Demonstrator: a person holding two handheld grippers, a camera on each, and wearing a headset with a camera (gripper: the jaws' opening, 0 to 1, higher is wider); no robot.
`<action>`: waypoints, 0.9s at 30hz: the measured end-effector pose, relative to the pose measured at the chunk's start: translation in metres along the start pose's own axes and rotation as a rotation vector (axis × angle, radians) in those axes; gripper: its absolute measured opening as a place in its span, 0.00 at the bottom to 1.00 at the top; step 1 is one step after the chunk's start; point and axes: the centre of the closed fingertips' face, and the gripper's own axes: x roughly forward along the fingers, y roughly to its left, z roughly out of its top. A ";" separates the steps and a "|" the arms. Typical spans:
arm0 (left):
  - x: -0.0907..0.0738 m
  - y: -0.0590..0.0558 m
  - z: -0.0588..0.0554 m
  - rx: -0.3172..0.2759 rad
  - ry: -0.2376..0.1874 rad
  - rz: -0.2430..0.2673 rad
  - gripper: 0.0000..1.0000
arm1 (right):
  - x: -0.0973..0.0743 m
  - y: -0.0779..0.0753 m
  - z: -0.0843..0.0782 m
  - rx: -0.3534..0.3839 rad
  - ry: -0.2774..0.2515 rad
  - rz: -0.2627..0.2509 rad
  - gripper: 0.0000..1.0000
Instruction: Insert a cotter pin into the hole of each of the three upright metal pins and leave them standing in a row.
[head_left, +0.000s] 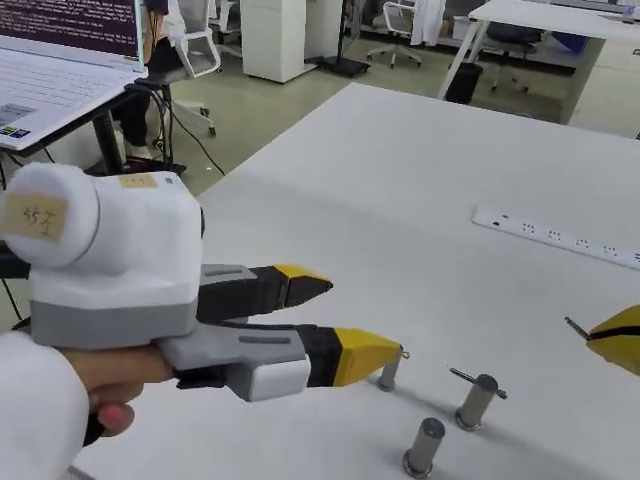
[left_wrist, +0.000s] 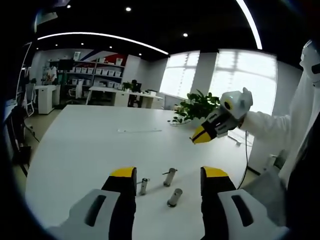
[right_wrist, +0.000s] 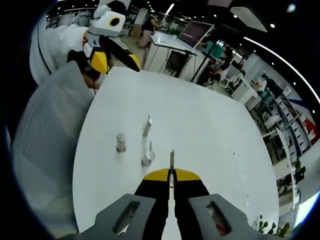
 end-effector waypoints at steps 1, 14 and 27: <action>0.002 -0.001 0.000 0.001 0.002 -0.005 0.48 | -0.001 0.001 0.001 -0.001 -0.002 -0.003 0.00; 0.027 -0.021 0.009 -0.044 -0.013 -0.079 0.38 | -0.005 0.018 0.023 -0.039 -0.075 -0.094 0.00; 0.050 -0.036 0.012 -0.050 -0.011 -0.139 0.31 | -0.007 0.027 0.047 -0.136 -0.104 -0.165 0.00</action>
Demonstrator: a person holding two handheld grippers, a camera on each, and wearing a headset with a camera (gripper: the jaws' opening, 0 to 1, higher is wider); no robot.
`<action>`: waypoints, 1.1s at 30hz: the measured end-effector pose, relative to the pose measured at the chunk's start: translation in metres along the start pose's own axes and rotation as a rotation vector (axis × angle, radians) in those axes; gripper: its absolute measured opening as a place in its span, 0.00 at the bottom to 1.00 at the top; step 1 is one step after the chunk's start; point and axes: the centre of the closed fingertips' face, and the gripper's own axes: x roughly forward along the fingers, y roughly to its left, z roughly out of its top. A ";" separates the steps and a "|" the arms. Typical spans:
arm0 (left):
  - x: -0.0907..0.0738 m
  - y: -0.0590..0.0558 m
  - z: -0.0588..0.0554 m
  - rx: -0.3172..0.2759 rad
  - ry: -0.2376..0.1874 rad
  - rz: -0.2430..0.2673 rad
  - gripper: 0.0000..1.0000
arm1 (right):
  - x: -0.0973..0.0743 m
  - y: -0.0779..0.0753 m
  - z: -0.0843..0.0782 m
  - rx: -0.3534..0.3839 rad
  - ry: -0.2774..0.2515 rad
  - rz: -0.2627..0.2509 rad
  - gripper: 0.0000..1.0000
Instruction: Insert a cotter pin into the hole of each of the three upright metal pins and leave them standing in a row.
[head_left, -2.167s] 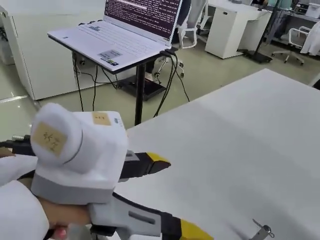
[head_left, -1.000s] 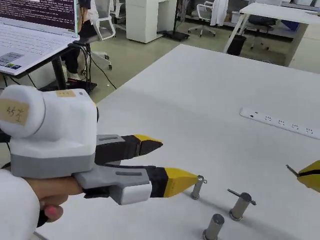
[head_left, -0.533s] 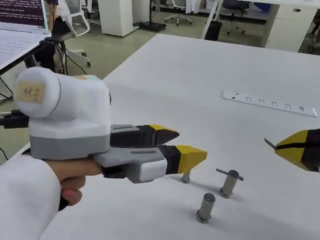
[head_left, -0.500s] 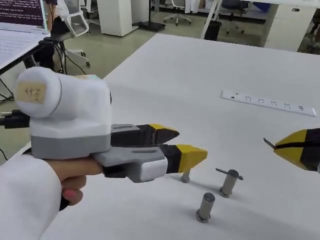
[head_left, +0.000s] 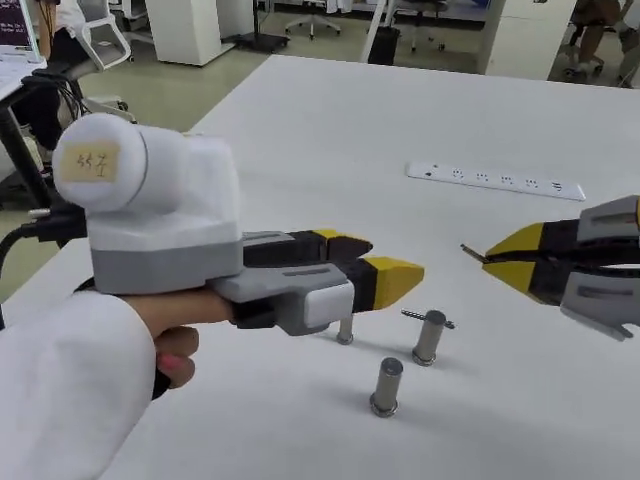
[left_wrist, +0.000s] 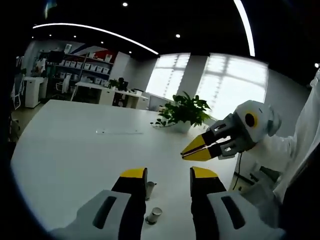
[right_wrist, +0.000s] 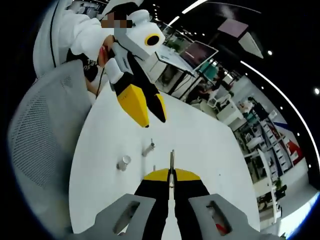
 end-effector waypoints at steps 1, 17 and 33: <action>0.001 -0.001 0.001 0.000 -0.002 -0.003 0.31 | 0.000 0.001 0.002 -0.007 -0.002 -0.005 0.00; 0.016 -0.008 0.001 -0.022 0.009 -0.085 0.23 | 0.002 0.006 0.016 -0.051 -0.007 -0.046 0.00; 0.022 -0.011 0.001 -0.047 0.033 -0.134 0.07 | 0.007 0.009 0.021 -0.032 -0.018 -0.036 0.00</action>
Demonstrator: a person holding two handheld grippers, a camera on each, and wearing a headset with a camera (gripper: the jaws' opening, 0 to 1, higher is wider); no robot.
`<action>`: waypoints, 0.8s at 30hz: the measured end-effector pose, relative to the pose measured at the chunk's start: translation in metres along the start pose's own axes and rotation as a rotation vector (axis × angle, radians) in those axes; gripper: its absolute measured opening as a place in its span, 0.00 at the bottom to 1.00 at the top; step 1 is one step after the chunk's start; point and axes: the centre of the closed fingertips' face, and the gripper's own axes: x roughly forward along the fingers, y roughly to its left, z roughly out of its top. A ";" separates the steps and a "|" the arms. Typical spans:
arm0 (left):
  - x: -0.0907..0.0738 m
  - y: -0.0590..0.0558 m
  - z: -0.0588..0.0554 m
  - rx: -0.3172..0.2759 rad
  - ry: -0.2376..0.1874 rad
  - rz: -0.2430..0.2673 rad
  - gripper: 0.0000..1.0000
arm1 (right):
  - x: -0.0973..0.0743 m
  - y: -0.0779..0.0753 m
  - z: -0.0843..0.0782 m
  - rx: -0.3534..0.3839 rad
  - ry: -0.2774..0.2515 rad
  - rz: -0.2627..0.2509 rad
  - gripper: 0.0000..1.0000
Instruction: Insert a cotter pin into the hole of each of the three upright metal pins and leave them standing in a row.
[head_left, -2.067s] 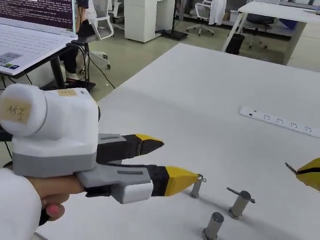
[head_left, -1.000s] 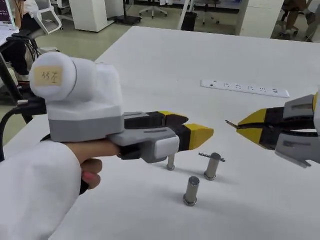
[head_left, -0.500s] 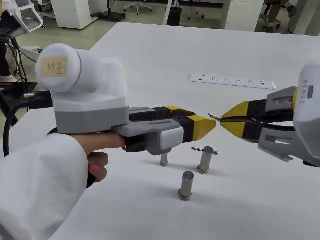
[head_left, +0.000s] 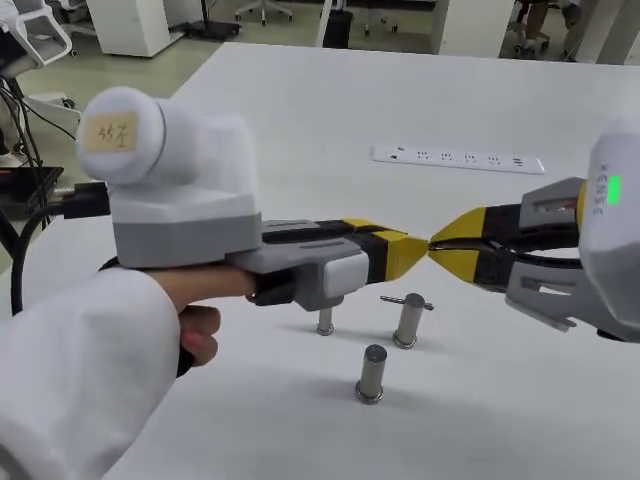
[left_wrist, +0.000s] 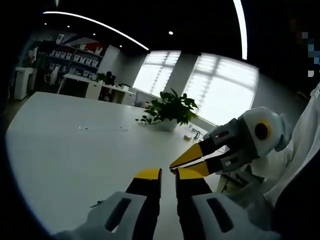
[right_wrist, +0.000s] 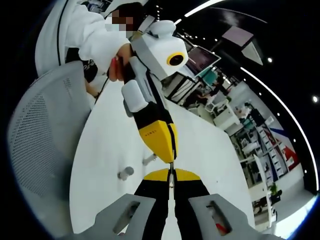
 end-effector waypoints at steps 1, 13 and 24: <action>0.000 0.000 0.000 0.000 0.001 -0.001 0.07 | 0.000 0.000 0.000 -0.002 0.001 0.001 0.00; 0.001 0.001 -0.005 0.008 0.024 -0.005 0.04 | 0.002 0.003 0.005 -0.026 -0.002 0.002 0.00; -0.005 -0.005 -0.005 -0.006 0.024 -0.026 0.00 | 0.002 0.006 0.011 -0.063 -0.001 0.004 0.00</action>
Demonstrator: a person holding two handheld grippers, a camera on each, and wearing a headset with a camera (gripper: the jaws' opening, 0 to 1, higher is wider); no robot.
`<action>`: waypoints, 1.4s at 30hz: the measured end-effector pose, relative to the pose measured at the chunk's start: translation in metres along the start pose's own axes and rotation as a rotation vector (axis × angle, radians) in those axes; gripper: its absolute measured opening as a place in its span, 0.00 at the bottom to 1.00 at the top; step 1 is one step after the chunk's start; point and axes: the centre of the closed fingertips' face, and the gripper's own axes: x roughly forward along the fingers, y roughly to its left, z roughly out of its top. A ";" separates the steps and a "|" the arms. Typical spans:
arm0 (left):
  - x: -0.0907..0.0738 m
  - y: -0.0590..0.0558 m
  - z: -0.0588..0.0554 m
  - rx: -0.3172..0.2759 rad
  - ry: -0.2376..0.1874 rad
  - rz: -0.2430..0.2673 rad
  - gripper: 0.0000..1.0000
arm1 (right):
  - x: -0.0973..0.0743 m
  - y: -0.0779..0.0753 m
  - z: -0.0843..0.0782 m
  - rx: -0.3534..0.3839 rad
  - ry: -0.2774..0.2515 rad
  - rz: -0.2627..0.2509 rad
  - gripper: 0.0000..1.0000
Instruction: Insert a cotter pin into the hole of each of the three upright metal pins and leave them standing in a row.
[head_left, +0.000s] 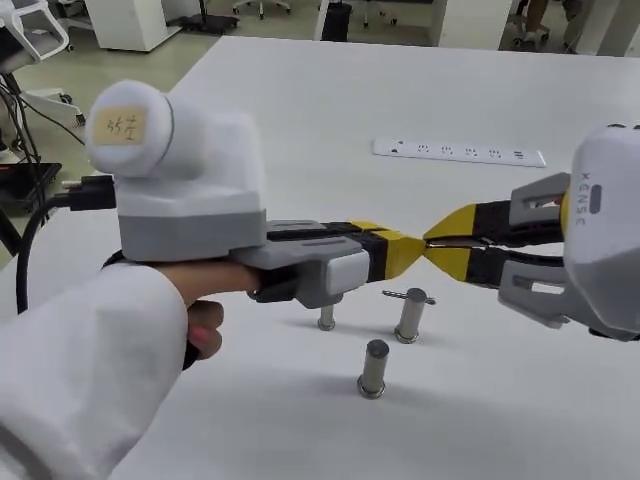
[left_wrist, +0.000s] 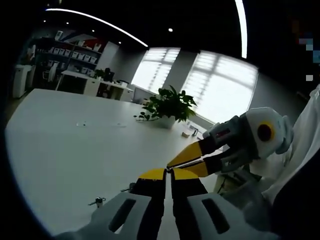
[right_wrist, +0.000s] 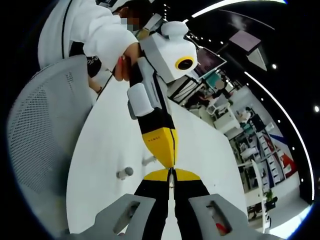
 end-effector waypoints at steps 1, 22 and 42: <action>-0.001 0.000 0.000 0.001 0.000 -0.003 0.00 | 0.000 0.000 0.001 0.002 -0.003 0.001 0.00; -0.005 0.008 -0.005 0.014 0.018 0.041 0.00 | 0.002 0.008 -0.006 0.099 -0.030 0.059 0.09; -0.012 -0.018 -0.008 0.227 0.066 -0.058 0.00 | 0.002 0.037 -0.007 0.530 -0.179 0.291 0.09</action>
